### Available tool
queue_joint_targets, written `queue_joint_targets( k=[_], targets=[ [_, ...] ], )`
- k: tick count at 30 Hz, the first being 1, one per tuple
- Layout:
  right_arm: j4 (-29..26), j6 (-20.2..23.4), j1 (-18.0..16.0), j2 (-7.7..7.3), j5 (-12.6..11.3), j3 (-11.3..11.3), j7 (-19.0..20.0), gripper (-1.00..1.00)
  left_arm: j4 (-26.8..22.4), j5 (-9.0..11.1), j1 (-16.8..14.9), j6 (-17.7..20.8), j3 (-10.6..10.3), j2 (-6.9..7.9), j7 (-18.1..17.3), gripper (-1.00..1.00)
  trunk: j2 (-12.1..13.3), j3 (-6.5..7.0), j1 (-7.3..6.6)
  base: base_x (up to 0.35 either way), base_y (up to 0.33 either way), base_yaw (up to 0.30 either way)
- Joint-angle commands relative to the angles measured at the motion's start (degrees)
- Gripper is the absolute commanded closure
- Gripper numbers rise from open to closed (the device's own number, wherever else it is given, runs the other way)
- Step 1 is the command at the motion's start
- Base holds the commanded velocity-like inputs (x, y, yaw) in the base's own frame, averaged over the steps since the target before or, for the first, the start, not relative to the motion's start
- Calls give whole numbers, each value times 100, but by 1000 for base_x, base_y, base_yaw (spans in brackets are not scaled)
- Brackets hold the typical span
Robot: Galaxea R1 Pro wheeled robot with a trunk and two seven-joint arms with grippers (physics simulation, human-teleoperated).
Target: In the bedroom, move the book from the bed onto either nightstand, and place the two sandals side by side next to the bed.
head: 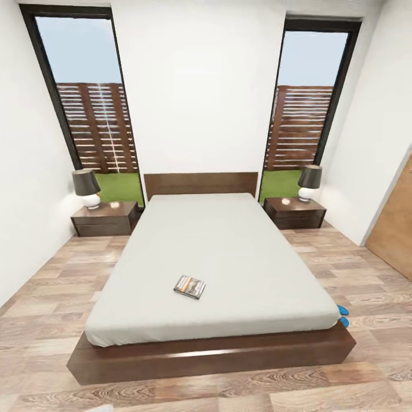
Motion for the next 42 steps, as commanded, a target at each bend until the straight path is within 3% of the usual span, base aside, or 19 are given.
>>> queue_joint_targets(
  k=[1, 24, 42],
  targets=[
    [8, -22, -7, 3, 57, -48, 17, -100, 6, 3, -5, -21, 4, 2, 10, -100, -12, -12, 4, 140, 0, -217],
    [1, -22, -7, 13, 51, -42, 17, -100, 6, 4, -5, -22, 4, -1, 10, -100, -12, -18, 4, 106, 0, -49],
    [0, -22, -7, 14, 56, -42, 17, -100, 6, 7, -5, -21, 4, 2, 10, -100, -12, -122, 4, 8, -92, 111]
  ],
)
